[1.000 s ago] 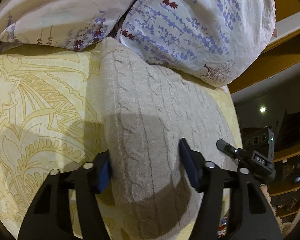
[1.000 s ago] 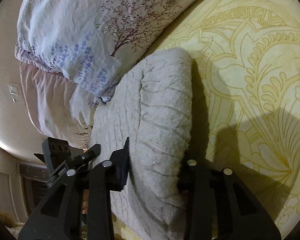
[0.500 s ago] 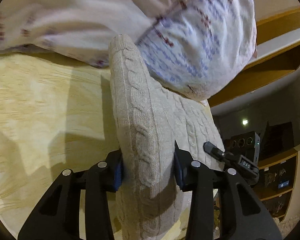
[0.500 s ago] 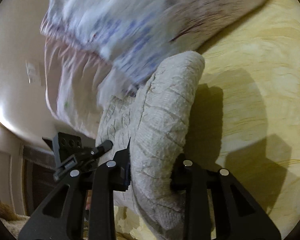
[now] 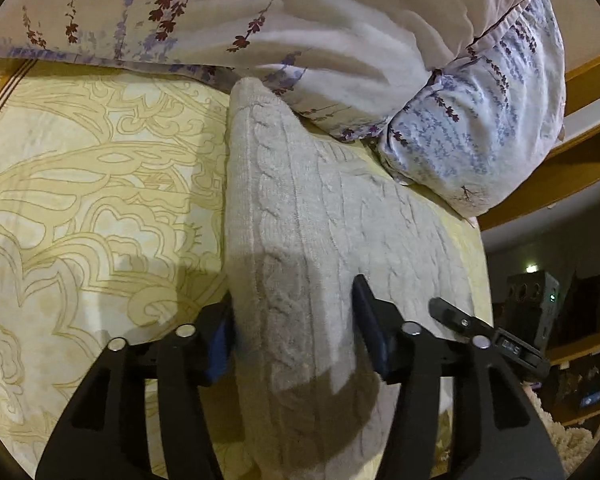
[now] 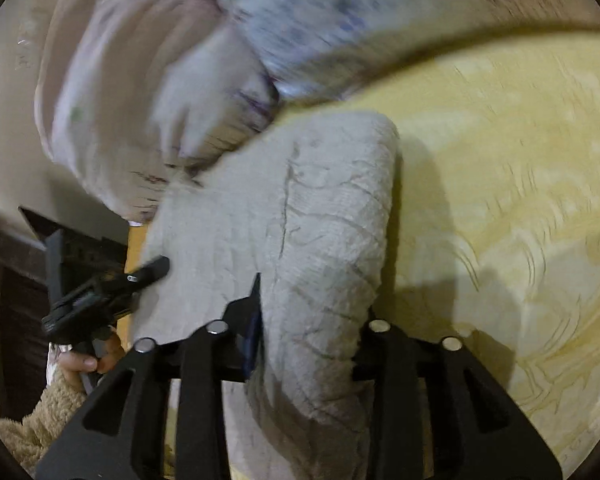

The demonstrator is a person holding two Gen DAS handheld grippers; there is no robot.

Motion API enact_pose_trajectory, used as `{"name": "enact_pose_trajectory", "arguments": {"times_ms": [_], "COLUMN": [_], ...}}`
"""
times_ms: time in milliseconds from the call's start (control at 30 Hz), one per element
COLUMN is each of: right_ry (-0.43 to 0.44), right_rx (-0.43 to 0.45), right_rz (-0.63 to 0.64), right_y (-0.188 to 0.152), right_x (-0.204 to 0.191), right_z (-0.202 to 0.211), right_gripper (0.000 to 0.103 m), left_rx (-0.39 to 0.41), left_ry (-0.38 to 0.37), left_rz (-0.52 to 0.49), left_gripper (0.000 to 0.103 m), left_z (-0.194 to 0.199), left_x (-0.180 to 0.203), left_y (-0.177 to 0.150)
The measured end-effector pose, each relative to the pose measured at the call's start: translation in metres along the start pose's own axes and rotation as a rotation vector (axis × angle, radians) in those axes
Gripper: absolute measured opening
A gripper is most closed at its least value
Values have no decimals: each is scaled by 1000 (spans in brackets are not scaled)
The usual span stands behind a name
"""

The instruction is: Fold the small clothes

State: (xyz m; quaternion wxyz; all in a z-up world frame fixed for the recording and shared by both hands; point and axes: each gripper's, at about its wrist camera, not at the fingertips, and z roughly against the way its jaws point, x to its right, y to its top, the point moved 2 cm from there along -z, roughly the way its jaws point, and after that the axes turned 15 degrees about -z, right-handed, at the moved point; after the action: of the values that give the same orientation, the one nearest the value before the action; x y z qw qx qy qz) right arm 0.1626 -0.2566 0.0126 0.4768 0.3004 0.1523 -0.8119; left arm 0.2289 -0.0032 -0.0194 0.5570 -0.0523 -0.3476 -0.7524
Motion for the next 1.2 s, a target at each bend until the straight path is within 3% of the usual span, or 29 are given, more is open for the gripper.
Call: {"name": "enact_pose_trajectory", "arguments": {"times_ms": [133,200,300,367,467,633,733,833,867,900,1033,1100,1200], "right_ry": [32,60,59,48,-25,-142,-176,-207,-226,-231,-148,-113,-130], "right_rx": [36,69,86,87,137,152,154,153,178,209,268,233,175], "right_rz": [-28,-71,-110,-71,10,17,29,44,69,98,218,285,351], "right_y": [9,17,29,33,36,44,45,46,43,39,8,-14,-36], "right_x": [4,9,14,8,-1,8,10,6,2,-3,-22,-29,-35], "right_z": [20,28,29,25,25,14,8,9,16,24,53,56,43], "right_gripper": [45,46,44,21,9,8,9,20,28,30,28,23,16], "left_rx": [27,84,167,176,138,26,8,12,17,34,79,59,25], "left_ry": [116,193,223,207,175,198,241,262,254,235,260,287,332], "left_rz": [-63,-118,-240,-320,-412,-389,-420,-449,-440,-423,-396,-380,-393], "left_gripper": [64,66,72,73,73,72,71,72,72,72,72,72,72], "left_z": [15,34,54,56,44,6,-7,-9,-8,2,32,37,34], "left_x": [13,20,45,63,81,80,78,83,85,86,85,80,76], "left_y": [4,6,6,5,3,4,3,2,6,4,-11,-24,-38]}}
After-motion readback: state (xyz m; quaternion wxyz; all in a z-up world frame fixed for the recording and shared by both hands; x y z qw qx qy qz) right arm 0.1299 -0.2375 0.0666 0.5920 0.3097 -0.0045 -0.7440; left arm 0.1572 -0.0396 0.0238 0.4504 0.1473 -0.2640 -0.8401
